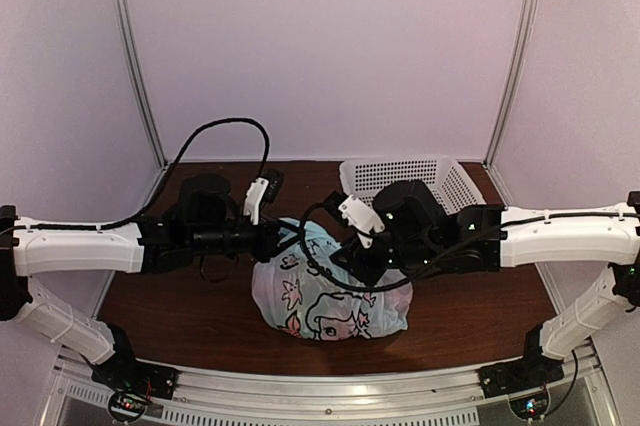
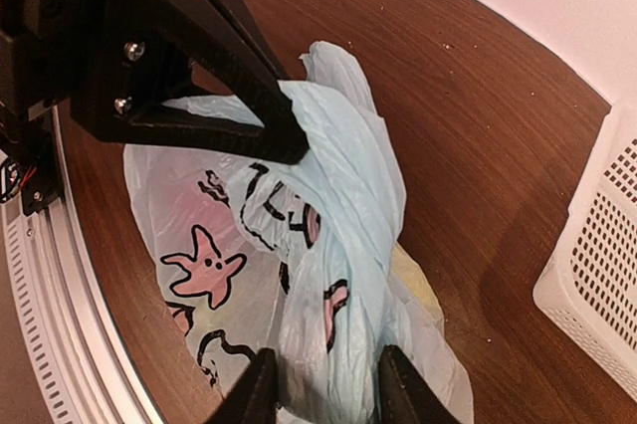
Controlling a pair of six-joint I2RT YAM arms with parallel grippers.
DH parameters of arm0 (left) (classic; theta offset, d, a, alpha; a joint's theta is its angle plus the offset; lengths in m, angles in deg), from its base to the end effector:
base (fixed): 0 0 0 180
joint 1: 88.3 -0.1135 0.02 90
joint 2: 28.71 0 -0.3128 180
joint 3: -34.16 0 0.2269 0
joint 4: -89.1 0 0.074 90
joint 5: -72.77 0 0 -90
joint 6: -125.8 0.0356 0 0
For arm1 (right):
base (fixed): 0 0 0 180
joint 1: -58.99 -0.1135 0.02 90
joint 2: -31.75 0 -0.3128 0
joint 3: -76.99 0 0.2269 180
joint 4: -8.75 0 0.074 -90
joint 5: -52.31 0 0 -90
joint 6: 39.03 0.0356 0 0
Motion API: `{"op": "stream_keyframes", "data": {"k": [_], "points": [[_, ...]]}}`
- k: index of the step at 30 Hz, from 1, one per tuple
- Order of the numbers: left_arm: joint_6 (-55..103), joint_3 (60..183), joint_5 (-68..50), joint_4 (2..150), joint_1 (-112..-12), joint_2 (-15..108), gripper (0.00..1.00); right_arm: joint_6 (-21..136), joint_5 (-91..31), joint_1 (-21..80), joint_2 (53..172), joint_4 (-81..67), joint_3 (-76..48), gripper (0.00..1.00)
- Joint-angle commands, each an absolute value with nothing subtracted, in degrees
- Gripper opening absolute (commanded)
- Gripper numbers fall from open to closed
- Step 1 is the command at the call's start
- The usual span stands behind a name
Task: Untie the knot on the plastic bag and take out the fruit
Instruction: Untie the bag handles from the takeout bag.
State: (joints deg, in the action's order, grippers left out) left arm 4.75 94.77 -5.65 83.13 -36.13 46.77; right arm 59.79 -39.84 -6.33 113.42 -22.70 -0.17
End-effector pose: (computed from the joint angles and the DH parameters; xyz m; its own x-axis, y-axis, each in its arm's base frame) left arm 0.1554 -0.2118 0.3193 -0.6454 0.0073 -0.7638 0.6489 0.5327 -0.5432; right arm 0.1221 0.2626 0.3408 -0.3796 -0.4591 -0.8032 -0.8472 0.5214 0.1023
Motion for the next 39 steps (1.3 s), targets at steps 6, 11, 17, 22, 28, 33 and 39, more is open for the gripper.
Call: {"op": "stream_keyframes", "data": {"k": [6,11,17,22,28,33,39], "points": [[4.29,95.23,-5.53,85.73,-36.5,46.7,0.0,59.82,-43.89,-6.85,113.27,-22.38,-0.65,0.06],[3.92,95.24,-6.14,85.45,-36.44,46.77,0.0,60.33,-44.53,-6.86,112.5,-21.69,0.14,0.0],[3.55,95.21,-6.87,85.18,-36.44,46.55,0.0,61.26,-45.4,-6.89,110.82,-20.16,1.67,0.0],[4.04,95.41,-10.62,82.72,-36.52,45.21,0.0,62.33,-47.49,-6.86,108.5,-19.87,3.34,0.0],[3.61,94.87,-11.86,80.85,-37.72,43.57,0.0,63.42,-49.92,-6.78,106.19,-20.08,5.35,0.0],[2.25,93.19,-12.7,81.26,-38.37,42.16,0.0,64.7,-51.03,-6.83,105.07,-19.45,7.58,0.0],[1.41,91.18,-13.43,81.06,-38.85,41.18,0.0,66.16,-50.75,-6.75,105.3,-17.88,10.01,0.0]]}}
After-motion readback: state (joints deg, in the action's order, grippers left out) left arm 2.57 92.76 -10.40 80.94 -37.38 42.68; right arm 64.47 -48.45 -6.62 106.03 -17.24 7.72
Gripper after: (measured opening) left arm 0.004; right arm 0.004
